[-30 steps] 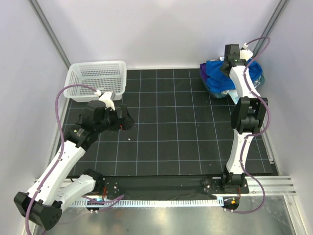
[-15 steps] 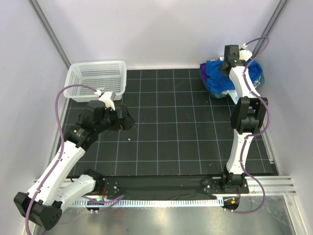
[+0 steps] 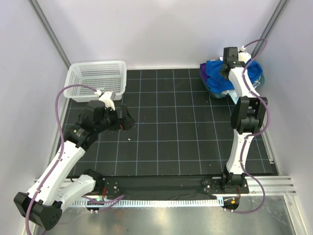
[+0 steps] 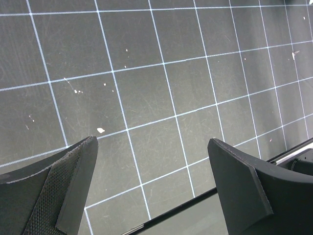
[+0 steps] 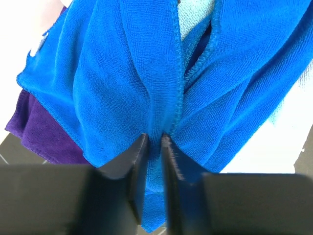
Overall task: Fold and stack the towels
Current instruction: Grab crumpled towel, then move the towel to the center of the board
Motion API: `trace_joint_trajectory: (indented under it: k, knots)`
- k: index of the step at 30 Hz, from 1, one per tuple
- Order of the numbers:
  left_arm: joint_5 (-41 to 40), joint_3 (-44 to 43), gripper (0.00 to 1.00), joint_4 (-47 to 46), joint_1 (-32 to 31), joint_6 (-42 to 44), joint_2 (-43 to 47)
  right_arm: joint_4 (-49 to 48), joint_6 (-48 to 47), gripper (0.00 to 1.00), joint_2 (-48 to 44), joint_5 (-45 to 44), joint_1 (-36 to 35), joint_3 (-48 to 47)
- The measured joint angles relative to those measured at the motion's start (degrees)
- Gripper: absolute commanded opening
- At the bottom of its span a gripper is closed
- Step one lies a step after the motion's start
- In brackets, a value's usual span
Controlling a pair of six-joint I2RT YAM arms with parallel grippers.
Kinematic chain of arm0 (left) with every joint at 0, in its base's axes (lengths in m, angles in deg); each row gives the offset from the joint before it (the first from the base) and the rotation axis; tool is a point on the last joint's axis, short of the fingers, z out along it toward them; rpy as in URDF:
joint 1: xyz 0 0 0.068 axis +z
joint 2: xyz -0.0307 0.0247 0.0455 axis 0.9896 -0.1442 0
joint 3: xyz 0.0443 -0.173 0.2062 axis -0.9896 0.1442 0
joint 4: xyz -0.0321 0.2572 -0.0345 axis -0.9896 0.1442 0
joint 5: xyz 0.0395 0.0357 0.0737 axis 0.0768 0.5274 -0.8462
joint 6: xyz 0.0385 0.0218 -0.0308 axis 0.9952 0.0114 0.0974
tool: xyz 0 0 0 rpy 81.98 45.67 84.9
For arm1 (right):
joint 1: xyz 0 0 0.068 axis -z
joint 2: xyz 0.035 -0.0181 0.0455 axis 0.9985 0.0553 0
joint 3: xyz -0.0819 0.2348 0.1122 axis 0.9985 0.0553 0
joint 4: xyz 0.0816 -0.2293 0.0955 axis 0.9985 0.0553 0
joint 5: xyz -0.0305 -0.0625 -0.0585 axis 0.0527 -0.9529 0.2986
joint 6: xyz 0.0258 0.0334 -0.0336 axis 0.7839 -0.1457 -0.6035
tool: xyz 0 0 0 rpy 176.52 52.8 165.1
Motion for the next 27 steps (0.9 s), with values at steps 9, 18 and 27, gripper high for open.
trace_joint_trajectory:
  k: [9, 18, 27]
  knots:
    - [0.0, 0.0, 1.0, 0.0, 0.0, 0.0, 0.0, 1.1, -0.5, 0.01, 0.0, 0.8, -0.4, -1.6]
    - [-0.4, 0.0, 0.99, 0.0, 0.7, 0.0, 0.3, 5.6, -2.6, 0.01, -2.7, 3.5, -6.8, -16.1]
    - [-7.1, 0.0, 1.0, 0.2, 3.6, -0.5, 3.1, 5.2, -5.6, 0.01, -7.8, 4.9, -32.7, -20.6]
